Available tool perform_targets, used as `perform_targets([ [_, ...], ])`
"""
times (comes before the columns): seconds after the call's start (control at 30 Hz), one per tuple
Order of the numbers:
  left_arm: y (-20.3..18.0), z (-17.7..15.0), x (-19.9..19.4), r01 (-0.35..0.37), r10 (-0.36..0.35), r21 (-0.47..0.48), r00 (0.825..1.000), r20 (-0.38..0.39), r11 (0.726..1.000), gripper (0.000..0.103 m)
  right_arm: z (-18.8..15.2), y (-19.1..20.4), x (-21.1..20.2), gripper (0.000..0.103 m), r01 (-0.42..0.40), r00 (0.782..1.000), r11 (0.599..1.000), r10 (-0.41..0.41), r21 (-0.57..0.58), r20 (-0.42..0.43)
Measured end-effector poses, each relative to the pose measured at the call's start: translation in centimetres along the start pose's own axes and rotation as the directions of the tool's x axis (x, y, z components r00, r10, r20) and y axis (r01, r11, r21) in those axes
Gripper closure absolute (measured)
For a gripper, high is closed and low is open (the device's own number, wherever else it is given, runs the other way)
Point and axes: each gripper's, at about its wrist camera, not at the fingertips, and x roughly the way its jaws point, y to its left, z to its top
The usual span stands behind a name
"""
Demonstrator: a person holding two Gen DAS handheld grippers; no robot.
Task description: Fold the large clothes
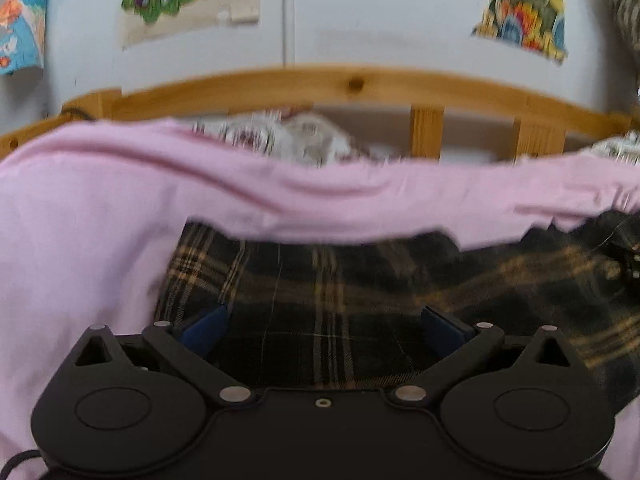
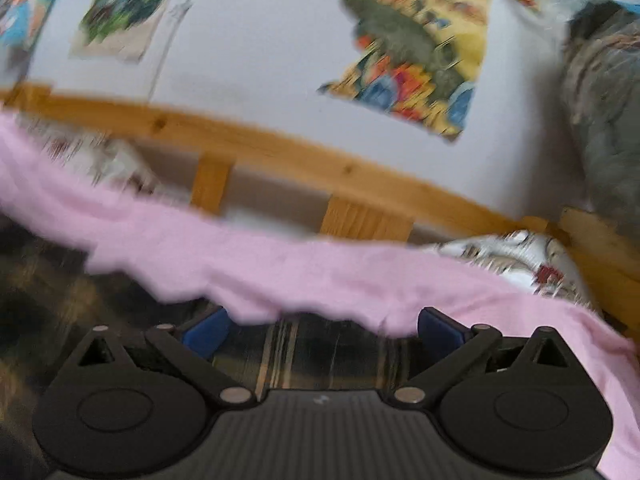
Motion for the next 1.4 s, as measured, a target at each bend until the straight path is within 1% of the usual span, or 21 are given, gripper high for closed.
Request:
perform_targets([
  [0.07,-0.1,-0.6,0.6,-0.008,0.009,0.023,1.0,-0.022,1.0,0.001,-1.3,0.1,0.5,0.0,-0.003,1.0,1.0,0.003,-0.002,-0.025],
  [0.13,0.0,-0.9,0.8,-0.009,0.009,0.013,1.0,-0.026,1.0,0.001,-1.7,-0.1,0.8,0.0,-0.012,1.0,1.0,0.013,0.028,-0.02],
  [0.27,0.5,-0.8,0.8,-0.009,0.007,-0.028,0.999,-0.051,1.0,0.001,-0.7,0.5,0.0,0.0,0.01,0.999,1.0,-0.011,-0.006,-0.037],
  [0.37,0.5,-0.8,0.4,-0.008,0.006,-0.037,0.998,-0.059,0.999,0.001,1.0,0.6,-1.7,0.0,-0.004,1.0,1.0,0.005,0.016,-0.017],
  [0.43,0.6,-0.7,0.2,-0.002,-0.002,-0.048,0.998,-0.067,0.999,0.001,2.2,1.0,-3.2,0.0,-0.044,0.999,0.998,0.043,0.04,0.017],
  [0.53,0.9,-0.7,0.0,0.004,-0.011,-0.076,0.996,-0.087,0.997,0.001,3.6,2.3,-4.4,0.0,-0.112,0.993,0.992,0.11,0.066,0.031],
  [0.63,1.2,-0.5,-0.2,0.012,-0.023,-0.103,0.994,-0.105,0.995,0.001,3.8,4.2,-4.5,0.0,-0.181,0.984,0.981,0.18,0.069,0.017],
  [0.67,1.3,-0.4,-0.4,0.015,-0.028,-0.112,0.993,-0.112,0.994,0.001,3.5,4.9,-4.2,0.0,-0.191,0.982,0.98,0.191,0.059,0.005],
  [0.7,1.4,-0.4,-0.6,0.018,-0.031,-0.12,0.993,-0.113,0.993,0.001,3.1,5.8,-3.6,0.0,-0.196,0.98,0.98,0.197,0.041,-0.028],
  [0.77,1.8,-0.7,-1.7,0.013,-0.029,-0.146,0.994,-0.105,0.989,0.001,1.9,7.5,-2.3,0.0,-0.199,0.975,0.98,0.198,0.003,-0.102],
  [0.8,2.0,-1.0,-2.3,0.011,-0.028,-0.165,0.995,-0.101,0.986,0.001,1.2,7.9,-2.0,0.0,-0.194,0.975,0.981,0.194,0.008,-0.107],
  [0.9,3.0,-2.5,-4.7,-0.003,-0.018,-0.234,0.996,-0.084,0.972,0.001,-0.1,8.4,-2.1,0.0,-0.168,0.983,0.985,0.171,0.039,-0.064],
  [0.97,3.8,-3.9,-6.1,-0.009,-0.01,-0.276,0.998,-0.066,0.961,0.001,-0.5,8.8,-2.4,0.0,-0.149,0.988,0.988,0.15,0.031,-0.045],
  [1.03,4.6,-4.9,-6.5,-0.029,0.008,-0.289,0.997,-0.073,0.957,0.001,-0.6,9.2,-2.6,0.0,-0.136,0.99,0.991,0.136,0.016,-0.031],
  [1.1,5.3,-5.5,-6.1,-0.035,0.009,-0.289,0.996,-0.093,0.957,0.001,-0.7,9.1,-2.8,0.0,-0.138,0.99,0.99,0.139,0.022,-0.03],
  [1.13,5.6,-5.6,-5.8,-0.039,0.006,-0.295,0.994,-0.111,0.955,0.001,-0.6,8.9,-2.7,0.0,-0.144,0.989,0.989,0.145,0.027,-0.033],
  [1.2,6.3,-5.5,-5.0,-0.012,-0.036,-0.335,0.99,-0.137,0.942,0.001,-0.9,8.6,-2.7,0.0,-0.157,0.986,0.987,0.159,0.036,-0.043],
  [1.3,6.6,-5.4,-4.7,0.05,-0.096,-0.365,0.989,-0.111,0.93,0.001,-1.1,8.5,-2.9,0.0,-0.159,0.986,0.987,0.16,0.03,-0.047],
  [1.4,6.1,-5.1,-3.9,0.074,-0.124,-0.375,0.986,-0.111,0.924,0.001,-1.2,8.6,-3.0,0.0,-0.156,0.987,0.988,0.157,0.024,-0.046],
])
